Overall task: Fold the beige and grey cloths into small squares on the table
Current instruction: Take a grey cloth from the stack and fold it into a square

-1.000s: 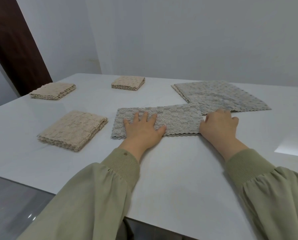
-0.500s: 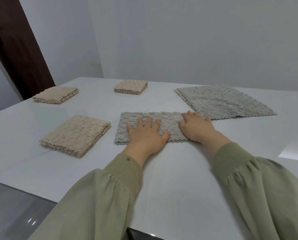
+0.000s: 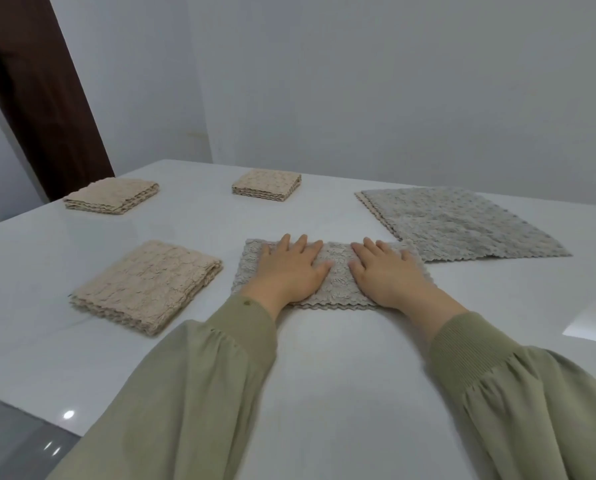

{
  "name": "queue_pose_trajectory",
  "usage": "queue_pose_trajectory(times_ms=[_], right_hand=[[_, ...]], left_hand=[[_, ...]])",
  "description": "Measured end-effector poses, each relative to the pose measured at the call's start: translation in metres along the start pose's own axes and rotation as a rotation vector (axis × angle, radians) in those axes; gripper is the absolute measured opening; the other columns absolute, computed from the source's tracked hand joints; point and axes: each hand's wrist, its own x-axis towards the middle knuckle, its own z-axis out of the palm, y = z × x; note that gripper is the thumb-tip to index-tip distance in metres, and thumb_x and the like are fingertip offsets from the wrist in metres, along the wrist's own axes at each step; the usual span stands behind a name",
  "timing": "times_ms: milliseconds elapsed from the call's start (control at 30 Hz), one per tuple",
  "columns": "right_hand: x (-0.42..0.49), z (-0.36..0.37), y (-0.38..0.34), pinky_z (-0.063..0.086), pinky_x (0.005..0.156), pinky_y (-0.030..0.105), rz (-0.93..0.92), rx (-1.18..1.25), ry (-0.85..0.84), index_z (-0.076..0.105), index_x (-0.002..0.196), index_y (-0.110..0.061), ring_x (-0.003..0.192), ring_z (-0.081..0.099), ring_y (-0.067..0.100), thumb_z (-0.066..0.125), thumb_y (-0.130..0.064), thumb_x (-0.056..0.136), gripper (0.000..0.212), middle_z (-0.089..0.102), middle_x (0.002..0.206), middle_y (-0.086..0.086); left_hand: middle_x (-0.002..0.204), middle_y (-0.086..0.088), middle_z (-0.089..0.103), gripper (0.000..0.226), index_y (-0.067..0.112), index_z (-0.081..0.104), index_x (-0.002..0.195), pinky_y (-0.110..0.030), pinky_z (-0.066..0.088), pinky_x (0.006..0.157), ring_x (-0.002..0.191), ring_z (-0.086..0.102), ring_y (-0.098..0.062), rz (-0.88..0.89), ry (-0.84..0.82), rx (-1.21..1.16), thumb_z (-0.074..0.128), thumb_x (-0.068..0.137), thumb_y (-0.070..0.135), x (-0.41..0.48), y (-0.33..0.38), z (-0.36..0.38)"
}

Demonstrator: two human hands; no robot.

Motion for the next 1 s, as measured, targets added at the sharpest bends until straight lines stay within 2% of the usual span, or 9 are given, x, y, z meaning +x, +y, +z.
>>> queue_pose_trajectory(times_ms=[167, 267, 367, 467, 567, 667, 767, 933, 1000], right_hand=[[-0.002, 0.000, 0.010, -0.001, 0.116, 0.049, 0.079, -0.040, -0.026, 0.005, 0.152, -0.025, 0.147, -0.001, 0.019, 0.011, -0.053, 0.097, 0.061, 0.000, 0.160, 0.000], [-0.006, 0.000, 0.012, 0.000, 0.116, 0.051, 0.092, -0.023, 0.003, 0.007, 0.152, -0.024, 0.147, 0.001, 0.019, 0.011, -0.053, 0.097, 0.062, 0.002, 0.160, 0.000], [-0.008, 0.001, 0.011, 0.006, 0.114, 0.054, 0.070, 0.005, 0.081, 0.024, 0.148, -0.020, 0.145, 0.012, 0.021, 0.016, -0.047, 0.098, 0.057, 0.018, 0.157, 0.003], [-0.004, -0.005, 0.013, 0.019, 0.111, 0.056, 0.065, 0.038, 0.242, 0.050, 0.125, -0.012, 0.134, 0.033, 0.027, 0.023, -0.035, 0.098, 0.044, 0.044, 0.139, 0.010], [0.007, -0.015, 0.026, 0.020, 0.110, 0.054, 0.134, 0.073, 0.377, 0.056, 0.117, -0.008, 0.132, 0.035, 0.032, 0.026, -0.023, 0.099, 0.038, 0.045, 0.139, 0.014], [0.017, -0.016, 0.043, 0.008, 0.114, 0.055, 0.226, 0.060, 0.284, 0.049, 0.134, -0.015, 0.143, 0.016, 0.034, 0.026, -0.028, 0.101, 0.043, 0.026, 0.154, 0.012], [0.023, -0.013, 0.051, 0.001, 0.114, 0.057, 0.257, 0.042, 0.160, 0.047, 0.136, -0.019, 0.145, 0.007, 0.033, 0.031, -0.033, 0.098, 0.044, 0.018, 0.157, 0.011], [0.026, -0.019, 0.049, 0.003, 0.115, 0.057, 0.267, 0.043, 0.169, 0.053, 0.127, -0.018, 0.145, 0.006, 0.031, 0.046, -0.033, 0.090, 0.041, 0.019, 0.156, 0.009], [0.024, -0.022, 0.045, 0.009, 0.114, 0.056, 0.269, 0.024, 0.179, 0.058, 0.118, -0.017, 0.143, 0.014, 0.031, 0.051, -0.034, 0.088, 0.035, 0.028, 0.152, 0.010]], left_hand=[[0.160, 0.005, -0.002, 0.064, 0.033, 0.002, 0.151, -0.052, -0.003, 0.115, 0.147, -0.004, -0.022, -0.071, -0.010, 0.042, 0.010, 0.095, 0.061, -0.008, -0.021, -0.002], [0.160, 0.003, 0.004, 0.061, 0.030, 0.010, 0.151, -0.054, -0.001, 0.115, 0.147, -0.002, -0.022, -0.153, 0.051, 0.000, 0.014, 0.096, 0.056, -0.015, -0.027, 0.000], [0.154, -0.003, 0.028, 0.052, 0.022, 0.032, 0.145, -0.056, 0.006, 0.114, 0.145, 0.009, -0.026, -0.189, 0.265, 0.021, 0.021, 0.098, 0.044, -0.028, -0.016, -0.002], [0.155, -0.003, 0.027, 0.052, 0.021, 0.029, 0.147, -0.052, 0.007, 0.116, 0.146, 0.010, -0.025, -0.073, 0.368, -0.025, 0.020, 0.100, 0.042, -0.038, 0.012, -0.006], [0.158, -0.002, 0.017, 0.055, 0.024, 0.020, 0.150, -0.051, 0.003, 0.117, 0.146, 0.004, -0.025, -0.005, 0.314, -0.119, 0.018, 0.100, 0.047, -0.036, 0.040, -0.003], [0.160, -0.002, 0.003, 0.062, 0.029, 0.008, 0.151, -0.056, -0.002, 0.115, 0.146, -0.005, -0.028, 0.033, 0.145, -0.025, 0.016, 0.096, 0.056, -0.030, 0.055, 0.009], [0.160, -0.002, -0.006, 0.064, 0.032, 0.002, 0.151, -0.058, -0.005, 0.114, 0.146, -0.009, -0.030, 0.040, 0.035, 0.053, 0.013, 0.094, 0.061, -0.025, 0.057, 0.014], [0.160, 0.000, -0.007, 0.066, 0.033, 0.000, 0.150, -0.057, -0.007, 0.114, 0.146, -0.009, -0.029, 0.041, 0.015, 0.051, 0.013, 0.093, 0.062, -0.024, 0.056, 0.013], [0.160, 0.000, -0.007, 0.066, 0.034, 0.000, 0.150, -0.057, -0.007, 0.114, 0.146, -0.009, -0.028, 0.040, 0.017, 0.047, 0.013, 0.093, 0.063, -0.024, 0.056, 0.013]])
